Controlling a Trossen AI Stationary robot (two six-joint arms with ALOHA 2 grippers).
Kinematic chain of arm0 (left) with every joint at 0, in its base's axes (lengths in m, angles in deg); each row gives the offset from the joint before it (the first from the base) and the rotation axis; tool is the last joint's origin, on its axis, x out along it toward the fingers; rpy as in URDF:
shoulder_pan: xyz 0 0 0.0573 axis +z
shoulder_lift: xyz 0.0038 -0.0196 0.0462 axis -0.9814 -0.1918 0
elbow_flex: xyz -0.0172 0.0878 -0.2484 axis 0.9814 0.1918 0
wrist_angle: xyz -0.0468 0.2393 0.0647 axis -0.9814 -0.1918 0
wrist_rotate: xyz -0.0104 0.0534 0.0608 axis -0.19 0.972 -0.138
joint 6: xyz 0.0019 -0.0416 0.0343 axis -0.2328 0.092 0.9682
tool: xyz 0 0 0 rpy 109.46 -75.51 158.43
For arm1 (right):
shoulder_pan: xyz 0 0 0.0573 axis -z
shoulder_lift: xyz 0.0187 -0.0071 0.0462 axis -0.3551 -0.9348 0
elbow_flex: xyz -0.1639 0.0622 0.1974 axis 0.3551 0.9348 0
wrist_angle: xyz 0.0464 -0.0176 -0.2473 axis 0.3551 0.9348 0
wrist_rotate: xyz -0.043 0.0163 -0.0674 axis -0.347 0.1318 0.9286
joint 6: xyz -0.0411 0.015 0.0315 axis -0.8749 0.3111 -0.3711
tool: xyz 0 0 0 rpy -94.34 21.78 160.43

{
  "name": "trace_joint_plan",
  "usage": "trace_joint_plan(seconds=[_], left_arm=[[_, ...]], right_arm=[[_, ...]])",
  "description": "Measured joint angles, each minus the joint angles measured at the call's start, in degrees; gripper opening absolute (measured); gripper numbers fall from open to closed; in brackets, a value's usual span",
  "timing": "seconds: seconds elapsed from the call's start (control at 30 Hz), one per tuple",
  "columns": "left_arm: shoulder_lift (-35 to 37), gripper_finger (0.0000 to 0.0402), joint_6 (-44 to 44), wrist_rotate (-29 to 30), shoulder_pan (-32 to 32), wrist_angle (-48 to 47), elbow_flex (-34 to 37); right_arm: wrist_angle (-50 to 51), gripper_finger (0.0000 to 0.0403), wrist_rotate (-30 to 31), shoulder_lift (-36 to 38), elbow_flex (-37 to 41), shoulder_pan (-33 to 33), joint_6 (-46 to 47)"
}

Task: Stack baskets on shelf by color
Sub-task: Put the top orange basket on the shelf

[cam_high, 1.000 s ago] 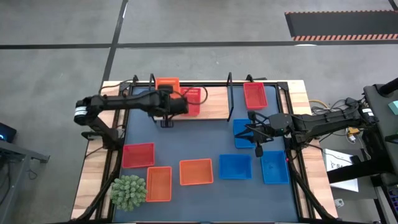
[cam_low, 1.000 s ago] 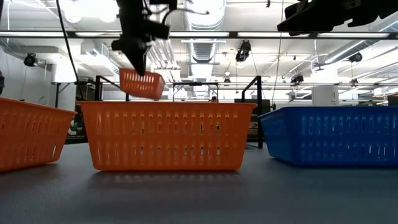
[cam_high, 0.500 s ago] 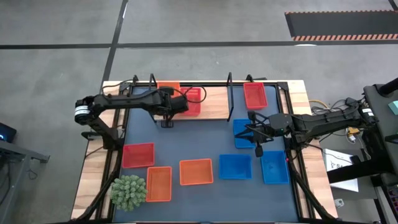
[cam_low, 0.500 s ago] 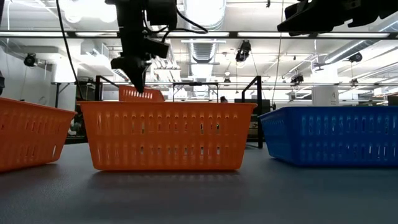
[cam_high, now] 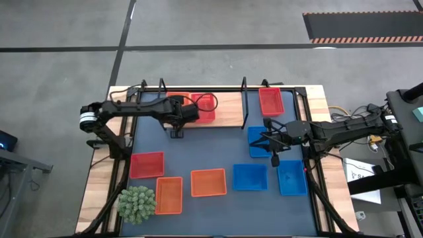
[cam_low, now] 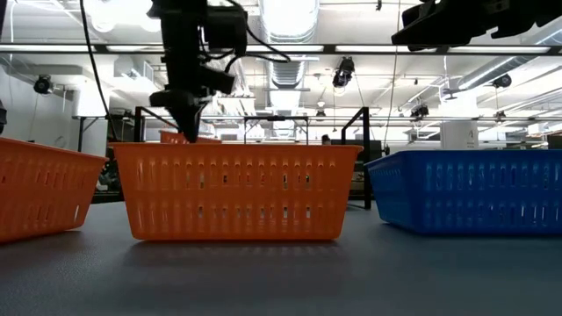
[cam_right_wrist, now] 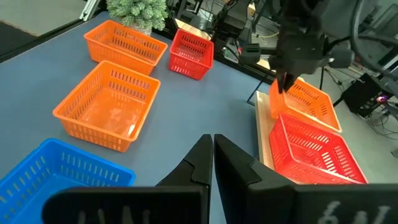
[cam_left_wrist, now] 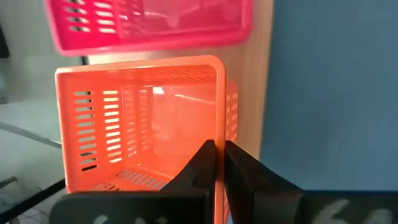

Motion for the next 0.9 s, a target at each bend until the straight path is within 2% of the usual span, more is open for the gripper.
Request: trace_joint_plan(seconds=[0.23,0.6,0.8,0.9], left_arm=[[0.00,0.0003,-0.06,-0.04,0.07,2.29,2.68],[0.00,0.0065,0.17,-0.02,0.13,2.30,3.28],[0.27,0.0077,0.80,0.01,-0.50,-0.31,-0.12],[0.42,0.0077,-1.70,-0.15,-1.41,0.62,-2.92]], right_arm=[[0.00,0.0009,0.00,0.00,0.02,0.00,0.13],[0.00,0.0009,0.00,0.00,0.02,0.01,0.15],[0.00,0.0009,0.00,0.00,0.02,-0.02,0.13],[0.00,0.0009,0.00,0.00,0.02,-0.02,0.13]])
